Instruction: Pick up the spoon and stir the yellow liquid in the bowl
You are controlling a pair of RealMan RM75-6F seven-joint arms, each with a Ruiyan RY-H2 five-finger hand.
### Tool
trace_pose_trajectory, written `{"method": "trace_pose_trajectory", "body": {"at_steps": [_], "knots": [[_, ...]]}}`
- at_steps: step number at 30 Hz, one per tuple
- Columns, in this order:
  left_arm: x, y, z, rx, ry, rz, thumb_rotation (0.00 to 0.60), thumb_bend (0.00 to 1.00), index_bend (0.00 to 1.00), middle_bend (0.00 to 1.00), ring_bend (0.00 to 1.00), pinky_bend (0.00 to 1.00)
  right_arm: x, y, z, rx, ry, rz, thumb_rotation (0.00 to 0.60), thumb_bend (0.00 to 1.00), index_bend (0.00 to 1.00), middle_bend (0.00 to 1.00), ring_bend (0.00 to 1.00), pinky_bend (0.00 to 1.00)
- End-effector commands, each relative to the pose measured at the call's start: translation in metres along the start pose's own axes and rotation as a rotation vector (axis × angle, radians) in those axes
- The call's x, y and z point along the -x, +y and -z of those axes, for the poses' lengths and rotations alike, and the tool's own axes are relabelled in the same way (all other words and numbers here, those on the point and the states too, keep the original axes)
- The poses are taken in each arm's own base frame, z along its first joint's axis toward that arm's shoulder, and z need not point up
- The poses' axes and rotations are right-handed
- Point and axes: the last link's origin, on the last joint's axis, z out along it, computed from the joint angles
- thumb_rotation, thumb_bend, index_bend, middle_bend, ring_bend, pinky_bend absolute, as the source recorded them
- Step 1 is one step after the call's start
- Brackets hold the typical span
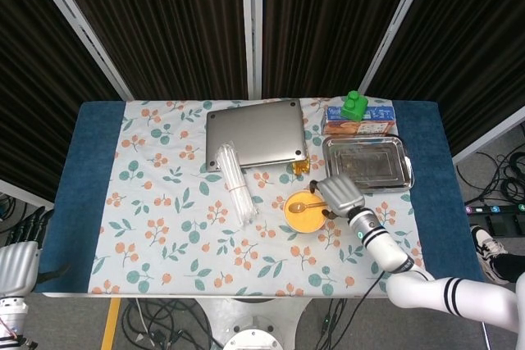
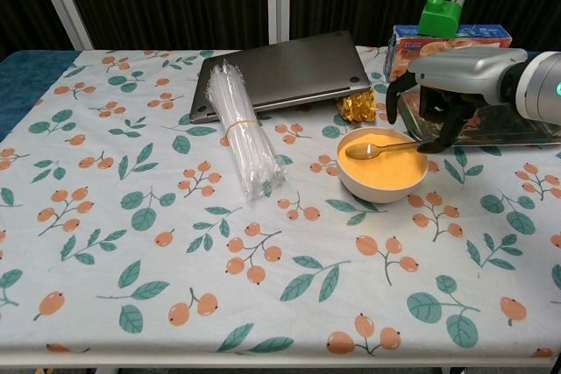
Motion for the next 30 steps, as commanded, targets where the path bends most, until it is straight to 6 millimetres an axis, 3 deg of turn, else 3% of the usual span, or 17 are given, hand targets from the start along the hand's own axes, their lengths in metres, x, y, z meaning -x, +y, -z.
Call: {"method": "trace_pose_trajectory", "body": {"at_steps": [1,30], "knots": [[0.0,0.0,0.0,0.001,0.0,0.0,0.6,0.05,0.13,0.12,0.1,0.13,0.003,0.001,0.001,0.004,-0.009,-0.004,0.6,0.19,0.42,0.93,0.94,1.0],[0.003,-0.002,0.001,0.001,-0.013,0.022,0.6,0.05,0.13,0.12,0.1,0.13,0.014,-0.001,-0.012,0.01,-0.036,0.007,0.6,0.33,0.53,0.93,0.94,1.0]]}}
